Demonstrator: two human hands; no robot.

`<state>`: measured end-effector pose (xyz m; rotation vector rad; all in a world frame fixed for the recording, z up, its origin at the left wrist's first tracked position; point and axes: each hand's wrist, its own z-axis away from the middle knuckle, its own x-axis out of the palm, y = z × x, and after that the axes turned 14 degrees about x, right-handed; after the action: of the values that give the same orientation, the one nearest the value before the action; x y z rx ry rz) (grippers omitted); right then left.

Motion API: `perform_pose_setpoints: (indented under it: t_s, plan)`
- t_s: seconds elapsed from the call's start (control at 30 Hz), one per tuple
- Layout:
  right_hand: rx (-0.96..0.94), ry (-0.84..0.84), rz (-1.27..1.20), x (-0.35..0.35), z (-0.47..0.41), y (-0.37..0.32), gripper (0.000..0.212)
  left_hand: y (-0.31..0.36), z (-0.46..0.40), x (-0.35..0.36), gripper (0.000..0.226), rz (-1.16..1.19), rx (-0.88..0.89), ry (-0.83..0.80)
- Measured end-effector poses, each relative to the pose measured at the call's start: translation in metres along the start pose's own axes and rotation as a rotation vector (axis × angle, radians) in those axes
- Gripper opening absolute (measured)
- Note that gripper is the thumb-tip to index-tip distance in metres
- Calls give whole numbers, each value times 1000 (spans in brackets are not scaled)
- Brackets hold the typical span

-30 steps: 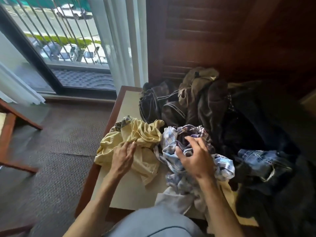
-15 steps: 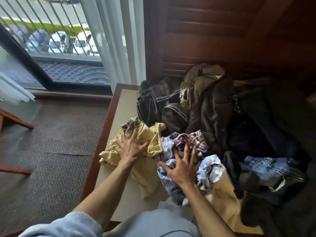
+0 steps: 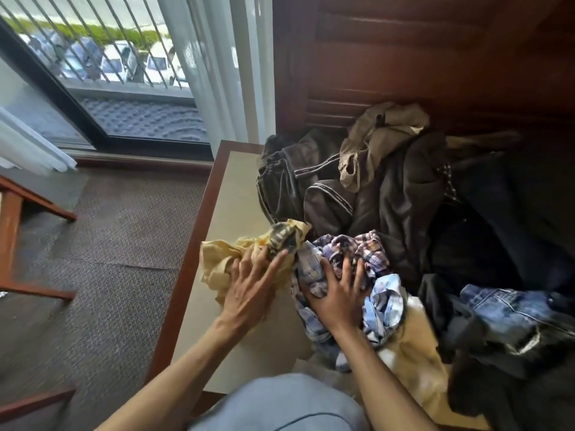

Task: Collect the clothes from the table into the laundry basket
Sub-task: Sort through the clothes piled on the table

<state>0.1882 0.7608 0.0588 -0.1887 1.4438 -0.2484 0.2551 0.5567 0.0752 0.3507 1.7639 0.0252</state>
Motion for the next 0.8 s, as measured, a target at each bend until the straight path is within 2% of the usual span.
perform_pose_setpoints:
  t_s: [0.03, 0.1, 0.17, 0.23, 0.3, 0.37, 0.5, 0.57, 0.8]
  plan:
    - [0, -21, -13, -1, -1, 1, 82, 10, 11, 6, 89, 19, 44, -60]
    - [20, -40, -23, -10, -1, 0, 84, 24, 17, 6, 70, 95, 27, -73]
    - [48, 57, -20, -25, 2, -5, 77, 28, 5, -7, 56, 136, -27, 29]
    - [43, 210, -17, -37, 7, -11, 69, 22, -15, -19, 47, 83, -80, 148]
    - [32, 231, -22, -43, 10, -15, 72, 11, -32, -19, 42, 36, -192, 137]
    - [25, 157, 8, -38, 8, -15, 73, 2, -41, -8, 45, 82, -285, 33]
    - [-5, 1, 111, -13, -5, -7, 73, 3, -46, 21, 62, 183, -331, -154]
    - [-17, -30, 129, -2, -12, -8, 73, 4, -45, 27, 72, 150, -362, -177]
    - [-145, 173, 200, 18, -29, -11, 54, -5, -54, 33, 76, 52, -398, -161]
